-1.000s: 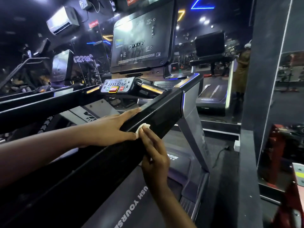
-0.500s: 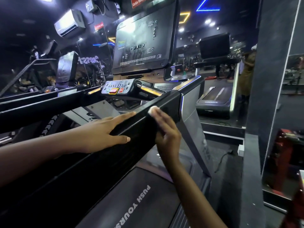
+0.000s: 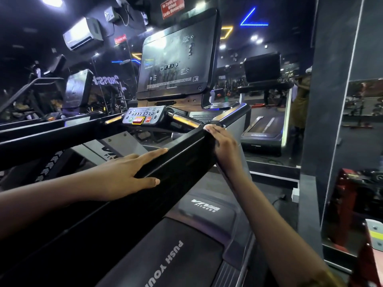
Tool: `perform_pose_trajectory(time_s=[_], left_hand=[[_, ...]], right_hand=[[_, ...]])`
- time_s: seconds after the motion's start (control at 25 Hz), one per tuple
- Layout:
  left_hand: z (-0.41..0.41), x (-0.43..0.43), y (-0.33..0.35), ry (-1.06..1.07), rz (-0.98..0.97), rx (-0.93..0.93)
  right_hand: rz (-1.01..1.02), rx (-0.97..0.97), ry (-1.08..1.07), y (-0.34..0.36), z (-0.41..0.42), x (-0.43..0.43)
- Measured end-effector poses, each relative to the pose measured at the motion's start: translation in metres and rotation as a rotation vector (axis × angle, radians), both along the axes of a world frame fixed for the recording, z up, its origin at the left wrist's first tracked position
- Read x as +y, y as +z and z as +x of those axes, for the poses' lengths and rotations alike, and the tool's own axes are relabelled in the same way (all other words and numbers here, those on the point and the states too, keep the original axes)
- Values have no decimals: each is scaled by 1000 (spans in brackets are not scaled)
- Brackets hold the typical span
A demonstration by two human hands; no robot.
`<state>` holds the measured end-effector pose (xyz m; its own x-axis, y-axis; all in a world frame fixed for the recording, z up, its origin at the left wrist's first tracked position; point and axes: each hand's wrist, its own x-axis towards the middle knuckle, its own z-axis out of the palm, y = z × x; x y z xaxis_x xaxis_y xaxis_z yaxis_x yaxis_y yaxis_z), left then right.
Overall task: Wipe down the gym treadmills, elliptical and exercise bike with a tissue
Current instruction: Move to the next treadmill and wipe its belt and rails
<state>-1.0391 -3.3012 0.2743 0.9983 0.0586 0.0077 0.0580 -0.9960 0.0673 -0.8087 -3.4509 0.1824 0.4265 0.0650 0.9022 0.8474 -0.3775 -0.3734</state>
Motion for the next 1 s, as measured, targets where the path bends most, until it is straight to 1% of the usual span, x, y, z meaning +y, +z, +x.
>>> perform_pose_trajectory(time_s=[0.08,0.24,0.32,0.44,0.56,0.76,0.8,0.88,1.0], left_hand=[[2,1,1,-11,3,14],[12,3,2,-37,-1,31],[19,4,1,-52,-11,14],[31,2,1,-52,-23,7],[42,-3,2,-50,-8,16],[65,-11,5,-41,14,1],[70,-13,5,-40,9,1],[78,-16,5,-38,-7,1],[85,-17,3,-22,-38,-10]], right_hand=[[68,-15,11,1,-17,0],[192,-69,236,-37,-107,24],[243,-97,297,-62,-131,38],[299,-99,268,-76,-116,48],[403,23,194,-72,-79,47],[430,208,57,-64,-21,26],[422,206,40,-61,-18,22],[350,122,21,-54,-26,21],[248,15,51,-37,-34,28]])
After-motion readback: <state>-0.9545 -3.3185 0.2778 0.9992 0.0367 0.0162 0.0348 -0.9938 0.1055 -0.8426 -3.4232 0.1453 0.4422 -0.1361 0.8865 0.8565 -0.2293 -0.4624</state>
